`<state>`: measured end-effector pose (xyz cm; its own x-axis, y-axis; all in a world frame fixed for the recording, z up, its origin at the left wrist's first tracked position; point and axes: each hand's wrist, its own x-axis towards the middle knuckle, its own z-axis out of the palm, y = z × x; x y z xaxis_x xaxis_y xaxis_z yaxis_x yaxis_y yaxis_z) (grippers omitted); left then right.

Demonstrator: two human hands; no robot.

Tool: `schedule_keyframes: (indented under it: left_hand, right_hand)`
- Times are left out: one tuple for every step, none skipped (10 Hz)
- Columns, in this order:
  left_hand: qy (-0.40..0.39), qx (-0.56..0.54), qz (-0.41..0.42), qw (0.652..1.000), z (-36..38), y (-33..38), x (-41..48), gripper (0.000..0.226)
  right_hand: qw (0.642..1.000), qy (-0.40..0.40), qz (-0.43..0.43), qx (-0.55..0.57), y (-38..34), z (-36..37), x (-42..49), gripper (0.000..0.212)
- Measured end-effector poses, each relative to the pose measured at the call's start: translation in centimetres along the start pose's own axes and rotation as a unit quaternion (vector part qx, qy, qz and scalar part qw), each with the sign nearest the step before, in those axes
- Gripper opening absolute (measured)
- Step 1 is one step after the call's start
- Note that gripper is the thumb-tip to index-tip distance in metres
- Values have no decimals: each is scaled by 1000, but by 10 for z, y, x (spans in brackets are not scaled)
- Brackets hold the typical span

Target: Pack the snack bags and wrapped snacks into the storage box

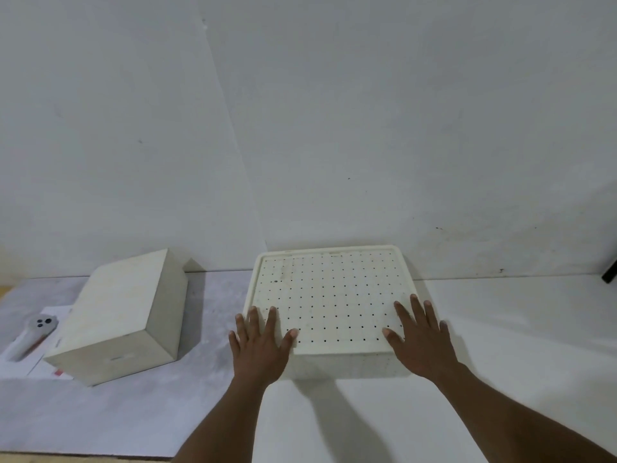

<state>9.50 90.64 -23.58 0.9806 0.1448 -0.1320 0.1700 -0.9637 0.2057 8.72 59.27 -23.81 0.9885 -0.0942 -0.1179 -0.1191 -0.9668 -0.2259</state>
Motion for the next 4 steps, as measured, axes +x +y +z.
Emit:
schedule_keyframes:
  left_hand:
    - [-2, -4, 0, 1000, 2, 4, -4, 81]
    - [-8, -2, 7, 1000, -2, 6, -7, 80]
    - [-6, 5, 20, 1000, -14, 18, -7, 79]
    - [-16, 5, 62, 998, -30, 45, -6, 78]
  right_hand:
    - [1000, -20, 9, 2, -4, 0, -1, 74]
    - [998, -62, 13, 7, -4, -13, 3, 71]
    - [998, -70, 4, 5, 1, -30, 4, 72]
    - [998, -51, -39, 11, 7, -56, 1, 75]
